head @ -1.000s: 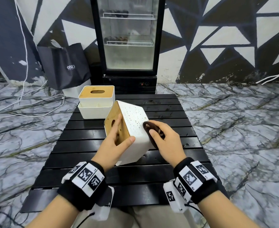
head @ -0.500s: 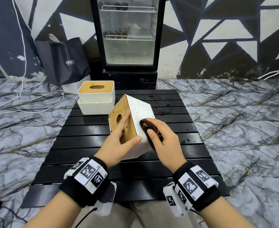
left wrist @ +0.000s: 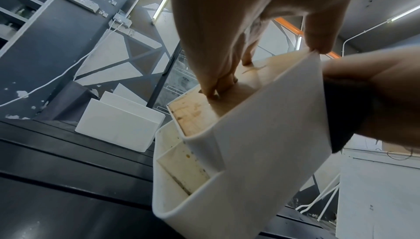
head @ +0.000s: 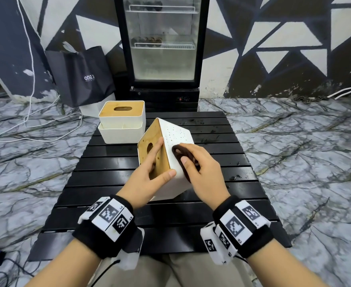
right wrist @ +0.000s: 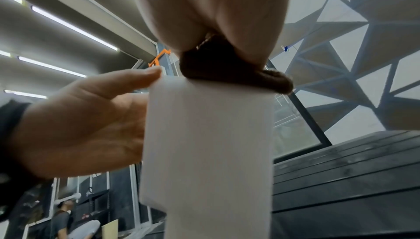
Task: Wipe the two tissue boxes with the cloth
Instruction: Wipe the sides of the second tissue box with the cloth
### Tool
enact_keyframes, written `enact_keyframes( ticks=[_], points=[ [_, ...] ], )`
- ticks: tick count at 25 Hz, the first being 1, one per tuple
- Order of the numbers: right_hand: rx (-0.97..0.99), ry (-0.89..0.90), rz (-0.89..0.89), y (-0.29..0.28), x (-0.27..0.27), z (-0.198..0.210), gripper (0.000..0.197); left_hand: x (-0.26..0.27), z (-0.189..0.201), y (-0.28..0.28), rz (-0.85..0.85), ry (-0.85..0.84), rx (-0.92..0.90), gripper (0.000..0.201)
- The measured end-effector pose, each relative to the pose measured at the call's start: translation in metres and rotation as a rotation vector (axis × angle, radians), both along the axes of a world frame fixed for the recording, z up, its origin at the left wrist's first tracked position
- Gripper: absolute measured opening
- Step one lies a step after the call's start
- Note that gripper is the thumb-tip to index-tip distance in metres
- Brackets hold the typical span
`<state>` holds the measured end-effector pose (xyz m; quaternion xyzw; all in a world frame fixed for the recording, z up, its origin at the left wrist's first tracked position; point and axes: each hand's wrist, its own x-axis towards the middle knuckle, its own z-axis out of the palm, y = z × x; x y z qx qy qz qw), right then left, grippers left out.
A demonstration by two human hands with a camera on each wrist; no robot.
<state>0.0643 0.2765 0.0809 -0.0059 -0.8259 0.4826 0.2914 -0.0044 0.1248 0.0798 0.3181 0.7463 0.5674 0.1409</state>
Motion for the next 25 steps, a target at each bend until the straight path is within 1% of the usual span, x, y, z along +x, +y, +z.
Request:
enact_keyframes(
  ticks=[2, 5, 9, 11, 13, 17, 23, 25],
  points=[
    [0.006, 0.022, 0.027, -0.009, -0.002, 0.004, 0.031, -0.001, -0.001, -0.002, -0.006, 0.008, -0.003, 0.084],
    [0.050, 0.036, 0.083, -0.012, 0.006, -0.001, 0.033, -0.004, -0.004, -0.005, -0.012, -0.005, 0.024, 0.087],
    [0.040, 0.011, 0.039, 0.001, 0.007, -0.005, 0.032, -0.003, -0.003, -0.004, -0.003, -0.030, 0.047, 0.082],
    [0.029, 0.004, 0.018, -0.003, 0.000, 0.000, 0.031, -0.003, -0.003, -0.004, 0.002, -0.016, 0.033, 0.086],
    [0.032, 0.012, 0.035, -0.012, -0.004, 0.005, 0.031, -0.004, -0.003, -0.005, -0.003, 0.003, 0.029, 0.088],
    [0.071, 0.032, 0.109, -0.012, 0.007, -0.003, 0.033, -0.004, -0.007, -0.008, 0.003, 0.000, 0.050, 0.081],
    [0.116, -0.004, 0.150, -0.009, 0.021, -0.015, 0.039, -0.009, 0.001, -0.003, 0.067, -0.043, 0.188, 0.063],
    [0.126, -0.002, 0.164, -0.010, 0.024, -0.017, 0.038, -0.013, 0.003, -0.002, 0.058, -0.033, 0.182, 0.068]
  ],
)
